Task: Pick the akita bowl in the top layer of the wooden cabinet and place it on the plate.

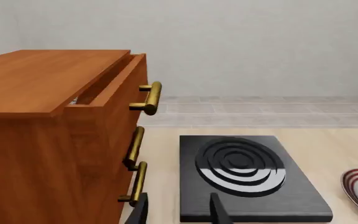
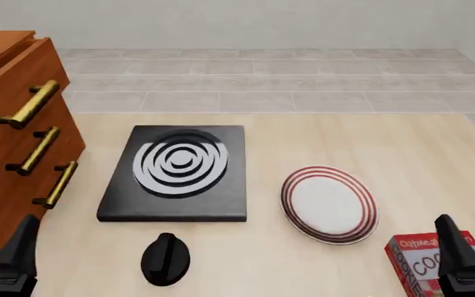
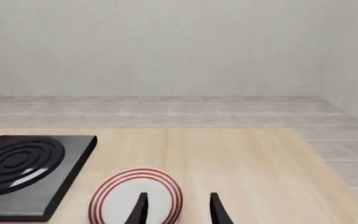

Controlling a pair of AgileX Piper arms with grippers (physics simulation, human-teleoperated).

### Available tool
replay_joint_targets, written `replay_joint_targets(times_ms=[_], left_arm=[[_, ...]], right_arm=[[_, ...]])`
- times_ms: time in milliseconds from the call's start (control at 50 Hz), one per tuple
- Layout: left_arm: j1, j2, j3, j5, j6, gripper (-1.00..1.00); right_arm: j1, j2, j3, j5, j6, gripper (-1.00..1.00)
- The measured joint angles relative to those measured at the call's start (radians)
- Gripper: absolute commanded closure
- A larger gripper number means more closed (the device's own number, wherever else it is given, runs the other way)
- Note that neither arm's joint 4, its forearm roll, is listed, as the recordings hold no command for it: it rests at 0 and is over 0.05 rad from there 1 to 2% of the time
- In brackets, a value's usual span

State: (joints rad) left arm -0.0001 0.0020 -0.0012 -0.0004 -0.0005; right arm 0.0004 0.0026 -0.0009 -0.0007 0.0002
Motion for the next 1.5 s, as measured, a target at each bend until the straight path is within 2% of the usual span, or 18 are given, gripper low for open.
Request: replay_joint_targets(times_ms=[320, 620, 880, 1100, 1500], left_arm=[[-0.002, 0.016, -0.007, -0.008, -0.003, -1.00], [-0.006, 0.032, -0.061, 0.012, -0.002, -1.00], [-0.017, 0.044, -0.161, 0.065, 0.000, -1.00], [-0.024, 0.076, -0.271, 0.115, -0.027, -1.00], [-0.044, 0.120, -0.453, 0.201, -0.014, -1.00]], right_arm=[[0.001, 0.002, -0.005, 0.004, 0.002, -1.00], [0.000, 0.000, -0.009, 0.011, 0.000, -1.00], [0.001, -0.001, -0.014, 0.016, -0.003, -1.00], [0.002, -0.001, -0.015, 0.017, -0.004, -1.00], [0.005, 0.000, -0.015, 0.019, -0.004, -1.00]])
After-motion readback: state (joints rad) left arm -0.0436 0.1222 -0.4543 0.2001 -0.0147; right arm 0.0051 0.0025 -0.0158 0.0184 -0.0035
